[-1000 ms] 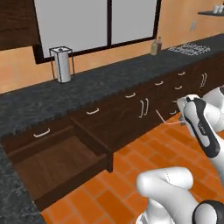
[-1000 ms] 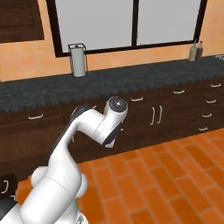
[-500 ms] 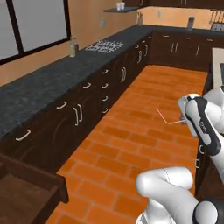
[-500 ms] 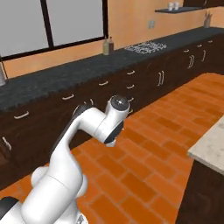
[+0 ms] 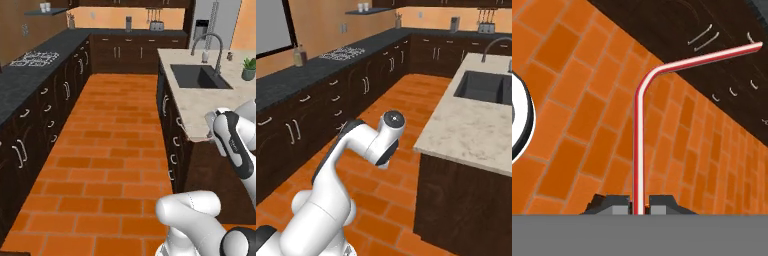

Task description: Take a straw from the drawer in front and place it inside the glass cup on the dining counter.

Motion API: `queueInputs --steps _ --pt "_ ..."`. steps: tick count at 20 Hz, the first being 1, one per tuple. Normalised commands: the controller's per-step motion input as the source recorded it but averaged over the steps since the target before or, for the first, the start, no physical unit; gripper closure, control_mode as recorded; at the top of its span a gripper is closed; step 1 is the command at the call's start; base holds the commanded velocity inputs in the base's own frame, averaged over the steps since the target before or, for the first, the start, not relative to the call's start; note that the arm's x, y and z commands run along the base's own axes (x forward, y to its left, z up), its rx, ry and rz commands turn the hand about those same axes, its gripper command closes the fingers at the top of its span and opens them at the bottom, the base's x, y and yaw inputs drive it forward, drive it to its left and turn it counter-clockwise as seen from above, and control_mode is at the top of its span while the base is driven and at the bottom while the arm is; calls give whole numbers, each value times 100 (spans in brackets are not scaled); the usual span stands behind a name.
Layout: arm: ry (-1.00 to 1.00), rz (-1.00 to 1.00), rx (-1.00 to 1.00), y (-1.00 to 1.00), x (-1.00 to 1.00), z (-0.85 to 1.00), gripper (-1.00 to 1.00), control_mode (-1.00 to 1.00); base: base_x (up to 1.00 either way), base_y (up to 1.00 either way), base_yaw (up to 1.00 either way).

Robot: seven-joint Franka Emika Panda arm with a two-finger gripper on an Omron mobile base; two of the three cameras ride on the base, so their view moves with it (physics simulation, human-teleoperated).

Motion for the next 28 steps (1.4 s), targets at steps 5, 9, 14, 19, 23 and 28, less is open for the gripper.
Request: queueInputs --steps 5,9,14,19,23,28 --pt "0 0 0 0 0 0 100 100 0 -75 -44" --pt "0 0 0 0 0 0 100 100 0 -96 -33" --pt "0 0 0 0 0 0 100 100 0 -100 -26" --pt "0 0 0 0 0 0 100 100 3 -100 -21" --pt "0 0 0 0 0 0 100 100 2 -100 -18" --pt "0 0 0 0 0 0 100 100 10 -100 -15"
